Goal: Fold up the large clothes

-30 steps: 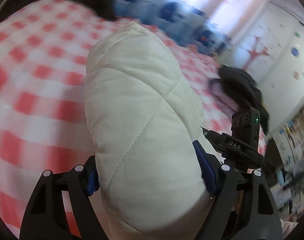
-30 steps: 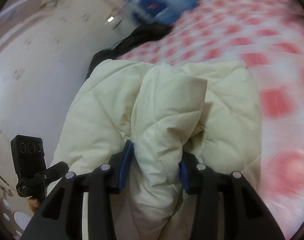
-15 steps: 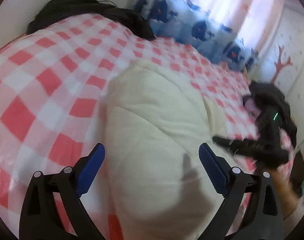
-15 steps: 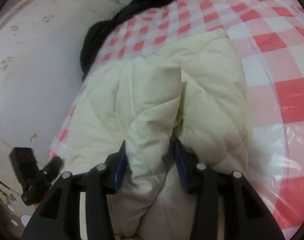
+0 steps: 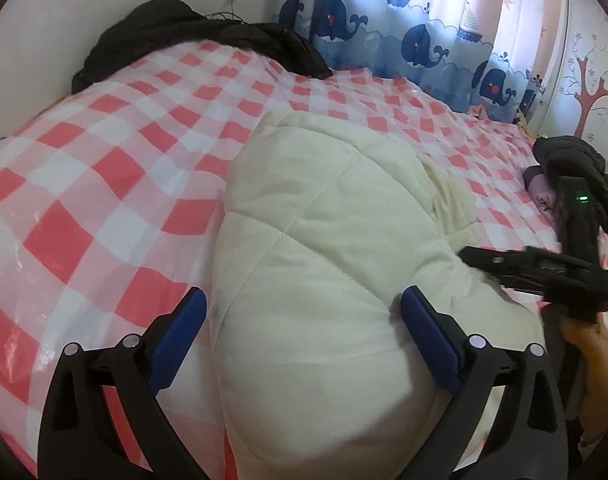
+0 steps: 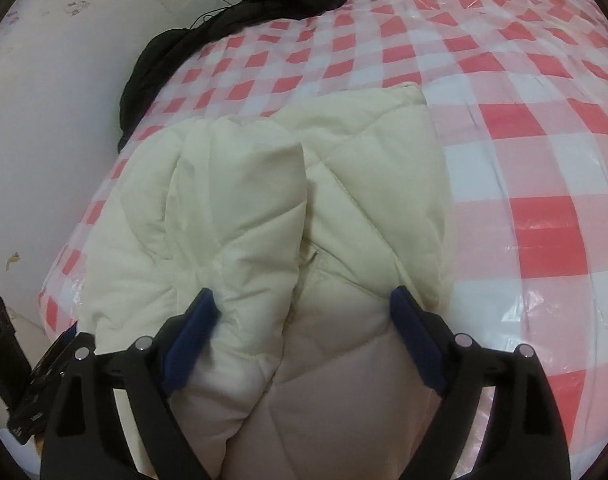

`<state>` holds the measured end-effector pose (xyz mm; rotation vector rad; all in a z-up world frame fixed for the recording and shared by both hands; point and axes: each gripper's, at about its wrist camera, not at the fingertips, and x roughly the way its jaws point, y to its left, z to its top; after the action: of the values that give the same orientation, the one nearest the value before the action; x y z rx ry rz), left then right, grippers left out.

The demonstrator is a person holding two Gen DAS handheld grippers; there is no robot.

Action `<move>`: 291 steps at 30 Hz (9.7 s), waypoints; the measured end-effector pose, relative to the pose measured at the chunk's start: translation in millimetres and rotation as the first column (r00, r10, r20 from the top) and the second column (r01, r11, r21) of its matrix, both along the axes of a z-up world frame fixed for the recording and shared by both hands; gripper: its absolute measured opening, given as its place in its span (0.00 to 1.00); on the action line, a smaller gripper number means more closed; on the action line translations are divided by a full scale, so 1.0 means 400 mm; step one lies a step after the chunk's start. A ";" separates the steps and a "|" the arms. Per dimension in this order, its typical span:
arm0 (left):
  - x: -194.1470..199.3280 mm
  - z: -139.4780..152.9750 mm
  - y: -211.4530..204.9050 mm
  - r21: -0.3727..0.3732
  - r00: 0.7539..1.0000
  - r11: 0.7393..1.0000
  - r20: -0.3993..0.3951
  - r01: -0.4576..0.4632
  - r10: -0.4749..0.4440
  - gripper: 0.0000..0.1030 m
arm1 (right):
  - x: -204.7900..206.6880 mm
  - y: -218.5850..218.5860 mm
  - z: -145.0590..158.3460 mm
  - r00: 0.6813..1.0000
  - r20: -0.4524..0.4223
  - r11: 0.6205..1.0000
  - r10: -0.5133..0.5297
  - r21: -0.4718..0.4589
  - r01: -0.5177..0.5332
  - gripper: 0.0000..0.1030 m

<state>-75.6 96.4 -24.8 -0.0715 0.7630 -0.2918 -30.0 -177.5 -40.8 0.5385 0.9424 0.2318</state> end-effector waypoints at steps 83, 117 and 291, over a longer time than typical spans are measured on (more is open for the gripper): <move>0.140 -0.028 0.301 -0.211 0.960 0.977 -0.280 -0.033 -0.028 0.88 | 0.166 0.243 0.028 0.957 0.193 0.963 0.218 0.115 -0.243 0.40; -0.145 0.126 0.139 0.057 0.990 0.989 -0.040 -0.137 0.139 0.92 | -0.242 0.224 0.140 0.976 0.206 0.989 0.076 -0.139 -0.048 0.93; -0.308 0.132 0.238 0.173 0.969 0.971 -0.156 -0.163 0.190 0.92 | -0.397 0.420 0.183 0.977 0.018 0.869 0.211 -0.461 -0.179 0.93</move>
<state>-198.9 191.7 28.1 -0.0142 0.9430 -0.0542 -188.9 -9.5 32.3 -0.0031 0.9471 0.1986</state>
